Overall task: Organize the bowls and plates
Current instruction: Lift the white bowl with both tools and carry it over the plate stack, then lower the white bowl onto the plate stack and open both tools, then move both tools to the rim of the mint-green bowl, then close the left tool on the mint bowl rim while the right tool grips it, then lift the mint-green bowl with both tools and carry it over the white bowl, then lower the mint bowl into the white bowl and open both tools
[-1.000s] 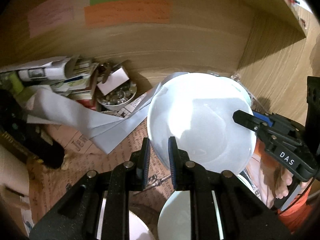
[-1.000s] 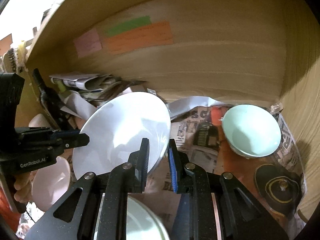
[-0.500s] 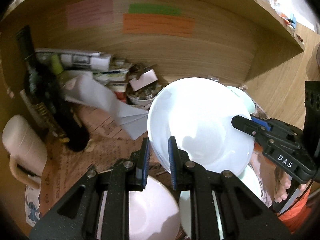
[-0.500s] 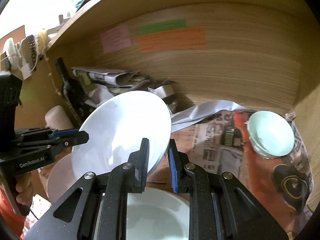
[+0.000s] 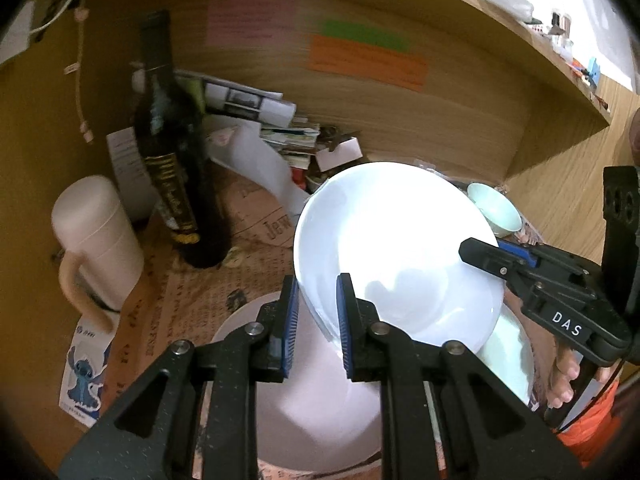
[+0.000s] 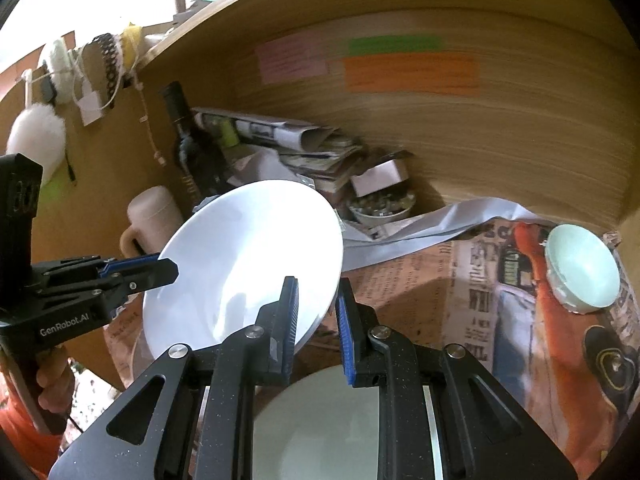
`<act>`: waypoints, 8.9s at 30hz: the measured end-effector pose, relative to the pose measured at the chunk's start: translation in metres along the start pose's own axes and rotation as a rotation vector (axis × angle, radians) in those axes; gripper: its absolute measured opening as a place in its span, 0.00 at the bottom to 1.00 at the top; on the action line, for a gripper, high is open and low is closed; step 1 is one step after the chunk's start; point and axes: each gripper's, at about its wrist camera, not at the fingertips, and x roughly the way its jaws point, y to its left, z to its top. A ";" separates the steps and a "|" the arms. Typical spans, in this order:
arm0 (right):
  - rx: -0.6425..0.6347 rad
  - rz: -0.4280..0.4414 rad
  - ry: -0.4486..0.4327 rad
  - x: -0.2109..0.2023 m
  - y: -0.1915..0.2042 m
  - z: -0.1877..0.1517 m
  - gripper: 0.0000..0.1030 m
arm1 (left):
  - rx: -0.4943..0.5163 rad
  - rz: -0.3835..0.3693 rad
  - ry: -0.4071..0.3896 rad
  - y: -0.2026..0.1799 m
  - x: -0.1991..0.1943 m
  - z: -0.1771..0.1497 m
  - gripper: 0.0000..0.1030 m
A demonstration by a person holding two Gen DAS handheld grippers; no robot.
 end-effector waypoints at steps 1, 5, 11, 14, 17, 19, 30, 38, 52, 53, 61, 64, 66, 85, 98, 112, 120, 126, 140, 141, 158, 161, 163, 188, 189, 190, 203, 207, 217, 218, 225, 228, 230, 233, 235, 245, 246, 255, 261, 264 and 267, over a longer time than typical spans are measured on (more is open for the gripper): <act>-0.004 0.003 0.002 0.000 0.004 -0.001 0.17 | -0.004 0.000 0.000 0.002 -0.001 -0.001 0.17; -0.010 0.014 0.017 0.004 0.016 -0.005 0.17 | -0.024 0.006 0.008 0.013 -0.004 -0.009 0.17; -0.002 0.032 0.053 0.014 0.029 -0.016 0.17 | -0.045 0.019 0.028 0.028 -0.007 -0.024 0.17; 0.002 0.039 0.074 0.021 0.034 -0.021 0.17 | -0.054 0.027 0.034 0.033 -0.009 -0.030 0.17; 0.004 0.047 0.096 0.026 0.038 -0.026 0.17 | -0.059 0.037 0.039 0.037 -0.010 -0.035 0.17; 0.007 0.052 0.112 0.031 0.040 -0.028 0.17 | -0.063 0.041 0.045 0.039 -0.009 -0.039 0.17; 0.008 0.068 0.176 0.047 0.043 -0.040 0.17 | -0.069 0.075 0.089 0.047 0.005 -0.051 0.17; 0.001 0.072 0.204 0.053 0.044 -0.044 0.17 | -0.055 0.099 0.105 0.047 0.009 -0.055 0.17; -0.076 0.041 0.201 0.050 0.054 -0.044 0.19 | -0.015 0.142 0.098 0.043 0.009 -0.062 0.17; -0.073 0.042 0.202 0.050 0.053 -0.043 0.19 | -0.017 0.140 0.099 0.043 0.009 -0.062 0.17; -0.058 0.025 0.128 0.031 0.045 -0.032 0.36 | -0.011 0.134 0.047 0.036 -0.005 -0.046 0.22; -0.044 0.007 0.085 0.019 0.036 -0.025 0.43 | 0.000 0.123 0.016 0.028 -0.011 -0.037 0.34; -0.033 -0.005 0.067 0.013 0.029 -0.020 0.43 | 0.002 0.108 -0.015 0.022 -0.016 -0.029 0.46; 0.114 -0.331 -0.119 -0.057 -0.110 0.015 0.53 | 0.139 -0.029 -0.060 -0.075 0.027 0.057 0.71; 0.216 -0.549 -0.092 -0.043 -0.207 0.010 0.56 | 0.225 -0.082 0.107 -0.138 0.115 0.093 0.73; 0.407 -0.560 0.066 0.009 -0.284 -0.005 0.55 | 0.345 -0.084 0.229 -0.187 0.199 0.111 0.73; 0.456 -0.561 0.131 0.023 -0.307 -0.018 0.30 | 0.359 -0.094 0.255 -0.198 0.224 0.118 0.73; 0.464 -0.505 0.134 0.021 -0.309 -0.025 0.25 | 0.371 -0.091 0.280 -0.207 0.241 0.117 0.73; 0.301 -0.297 0.187 0.031 -0.263 -0.032 0.21 | 0.361 -0.074 0.360 -0.209 0.277 0.108 0.69; 0.302 -0.291 0.189 0.033 -0.262 -0.029 0.21 | 0.360 -0.076 0.367 -0.209 0.280 0.107 0.66; 0.274 -0.287 0.165 0.028 -0.253 -0.021 0.21 | 0.410 -0.096 0.434 -0.223 0.287 0.097 0.17; 0.255 -0.289 0.144 0.021 -0.245 -0.016 0.21 | 0.400 -0.093 0.420 -0.219 0.277 0.101 0.17; 0.249 -0.286 0.128 0.017 -0.240 -0.013 0.21 | 0.392 -0.093 0.404 -0.215 0.268 0.105 0.17; 0.129 -0.233 -0.022 -0.037 -0.139 0.001 0.21 | 0.283 -0.080 0.206 -0.156 0.131 0.084 0.17; 0.126 -0.227 -0.023 -0.036 -0.135 0.000 0.21 | 0.279 -0.076 0.202 -0.152 0.128 0.082 0.17; 0.122 -0.220 -0.023 -0.035 -0.131 0.000 0.21 | 0.275 -0.067 0.197 -0.148 0.123 0.079 0.17; 0.070 -0.155 -0.006 -0.025 -0.078 -0.005 0.21 | 0.185 -0.030 0.152 -0.096 0.083 0.048 0.17; 0.062 -0.129 -0.002 -0.023 -0.061 -0.007 0.21 | 0.158 -0.025 0.120 -0.080 0.066 0.041 0.17; 0.027 -0.067 0.013 -0.012 -0.020 -0.009 0.21 | 0.119 0.015 0.047 -0.041 0.026 0.018 0.17; 0.023 -0.063 0.015 -0.010 -0.017 -0.010 0.21 | 0.117 0.020 0.045 -0.038 0.023 0.016 0.17; 0.002 -0.021 0.034 0.002 0.008 -0.015 0.21 | 0.079 0.046 0.047 -0.011 0.011 -0.001 0.17; -0.006 0.001 0.050 0.009 0.018 -0.018 0.21 | 0.059 0.062 0.052 0.001 0.007 -0.009 0.17; -0.011 0.012 0.060 0.014 0.023 -0.020 0.21 | 0.049 0.068 0.054 0.006 0.007 -0.013 0.17; -0.017 0.031 0.080 0.021 0.029 -0.023 0.21 | 0.025 0.075 0.061 0.016 0.006 -0.022 0.17; -0.021 0.041 0.093 0.025 0.033 -0.025 0.21 | 0.011 0.081 0.068 0.021 0.005 -0.028 0.17; -0.028 0.067 0.151 0.042 0.043 -0.037 0.21 | -0.023 0.088 0.101 0.036 0.009 -0.051 0.17; -0.026 0.070 0.156 0.043 0.043 -0.038 0.21 | -0.025 0.088 0.106 0.037 0.010 -0.053 0.17; -0.036 0.066 0.169 0.046 0.045 -0.041 0.21 | -0.027 0.080 0.116 0.039 0.012 -0.055 0.17; -0.090 0.014 0.169 0.047 0.051 -0.045 0.23 | -0.007 0.087 0.119 0.036 0.011 -0.059 0.17; -0.102 0.005 0.171 0.049 0.051 -0.045 0.24 | -0.003 0.096 0.115 0.034 0.010 -0.058 0.17; -0.104 0.004 0.170 0.049 0.050 -0.045 0.24 | -0.012 0.097 0.115 0.034 0.010 -0.057 0.17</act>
